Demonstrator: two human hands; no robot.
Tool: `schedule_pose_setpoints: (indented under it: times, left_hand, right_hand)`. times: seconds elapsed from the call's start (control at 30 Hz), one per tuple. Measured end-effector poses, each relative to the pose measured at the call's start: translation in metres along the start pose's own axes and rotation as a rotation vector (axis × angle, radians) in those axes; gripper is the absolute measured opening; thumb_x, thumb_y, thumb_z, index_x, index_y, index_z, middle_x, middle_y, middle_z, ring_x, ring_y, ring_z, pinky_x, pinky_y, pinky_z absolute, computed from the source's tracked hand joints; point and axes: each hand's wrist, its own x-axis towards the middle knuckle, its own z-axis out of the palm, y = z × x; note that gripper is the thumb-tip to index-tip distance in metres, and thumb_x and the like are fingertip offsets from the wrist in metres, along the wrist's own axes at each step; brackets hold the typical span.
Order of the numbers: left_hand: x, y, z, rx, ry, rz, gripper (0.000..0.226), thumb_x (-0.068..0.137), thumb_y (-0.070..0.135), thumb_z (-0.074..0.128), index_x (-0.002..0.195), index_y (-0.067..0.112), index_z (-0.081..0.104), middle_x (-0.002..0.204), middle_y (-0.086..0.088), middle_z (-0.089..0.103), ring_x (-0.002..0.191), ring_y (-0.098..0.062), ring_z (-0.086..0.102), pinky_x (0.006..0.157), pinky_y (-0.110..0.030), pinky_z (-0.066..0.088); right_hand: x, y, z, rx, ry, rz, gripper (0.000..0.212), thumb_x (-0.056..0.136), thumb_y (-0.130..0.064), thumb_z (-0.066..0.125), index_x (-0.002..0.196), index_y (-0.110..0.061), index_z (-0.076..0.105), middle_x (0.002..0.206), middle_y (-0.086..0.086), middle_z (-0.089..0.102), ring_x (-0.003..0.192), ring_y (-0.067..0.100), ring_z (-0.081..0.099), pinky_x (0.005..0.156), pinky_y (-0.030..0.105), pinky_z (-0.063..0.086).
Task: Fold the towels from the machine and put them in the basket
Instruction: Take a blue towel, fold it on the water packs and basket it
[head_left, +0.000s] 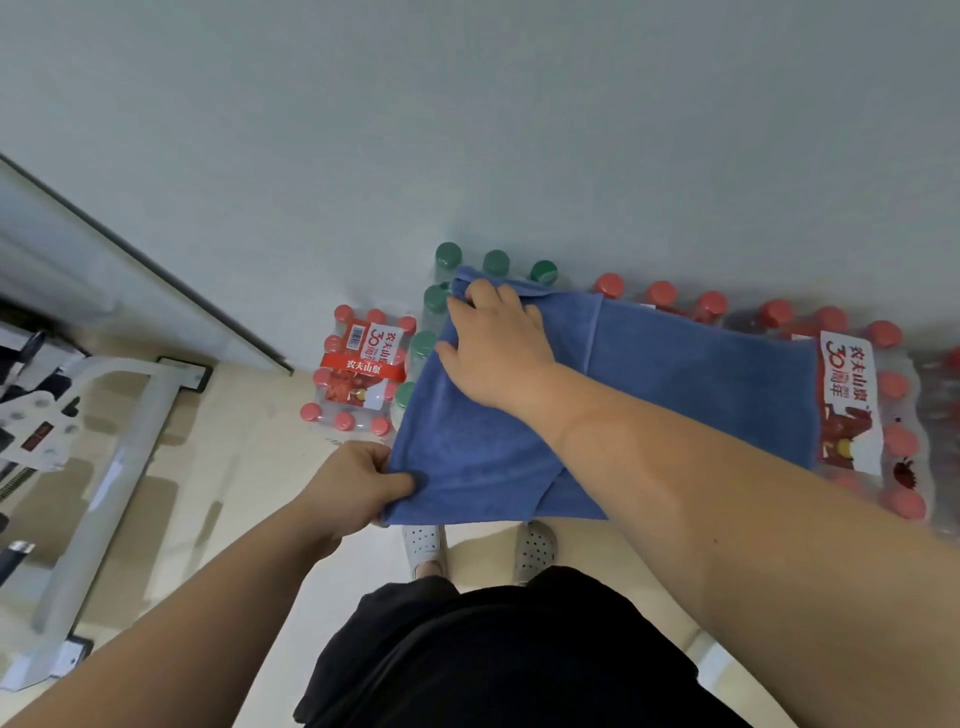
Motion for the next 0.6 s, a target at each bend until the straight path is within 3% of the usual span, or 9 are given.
schedule_pose_setpoints:
  times: [0.1, 0.2, 0.33, 0.47, 0.6]
  left_hand:
    - [0.005, -0.009, -0.016, 0.117, -0.029, -0.024, 0.035, 0.08, 0.032, 0.076, 0.084, -0.001, 0.068, 0.077, -0.016, 0.072, 0.065, -0.023, 0.063, 0.065, -0.039, 0.057]
    - [0.01, 0.0, -0.025, 0.224, 0.126, 0.051, 0.043, 0.079, 0.049, 0.076, 0.081, 0.008, 0.063, 0.076, -0.009, 0.07, 0.07, -0.023, 0.064, 0.062, -0.035, 0.049]
    - [0.023, 0.038, -0.034, 0.221, 0.334, 0.262, 0.03, 0.079, 0.043, 0.075, 0.088, 0.021, 0.057, 0.081, 0.001, 0.065, 0.072, -0.018, 0.061, 0.065, -0.035, 0.052]
    - [0.043, 0.085, -0.036, 0.224, 0.375, 0.478, 0.026, 0.087, 0.037, 0.07, 0.107, 0.022, 0.064, 0.095, 0.005, 0.064, 0.082, -0.013, 0.06, 0.071, -0.023, 0.044]
    - [0.075, 0.12, -0.032, 0.349, 0.335, 0.509, 0.032, 0.093, 0.028, 0.06, 0.123, 0.019, 0.066, 0.102, 0.0, 0.066, 0.091, -0.021, 0.061, 0.08, -0.028, 0.044]
  right_hand:
    - [0.001, -0.01, 0.007, -0.034, 0.005, -0.008, 0.06, 0.096, -0.051, 0.047, 0.147, -0.02, 0.039, 0.14, 0.003, 0.041, 0.128, 0.028, 0.036, 0.101, 0.047, 0.036]
    - [-0.002, -0.007, 0.005, 0.039, 0.051, -0.018, 0.068, 0.096, -0.049, 0.05, 0.154, -0.024, 0.027, 0.144, 0.003, 0.044, 0.132, 0.028, 0.038, 0.105, 0.046, 0.038]
    - [-0.016, 0.015, 0.001, 0.213, 0.082, -0.033, 0.062, 0.097, -0.039, 0.055, 0.152, -0.019, 0.035, 0.144, 0.003, 0.048, 0.134, 0.024, 0.041, 0.112, 0.042, 0.037]
    - [-0.035, 0.056, -0.001, 0.19, 0.099, 0.097, 0.056, 0.099, -0.036, 0.053, 0.149, -0.014, 0.042, 0.153, 0.006, 0.042, 0.144, 0.025, 0.033, 0.119, 0.038, 0.026]
    - [-0.045, 0.084, -0.002, 0.09, 0.106, 0.141, 0.051, 0.099, -0.039, 0.051, 0.145, -0.017, 0.049, 0.153, 0.003, 0.043, 0.145, 0.026, 0.031, 0.12, 0.042, 0.024]
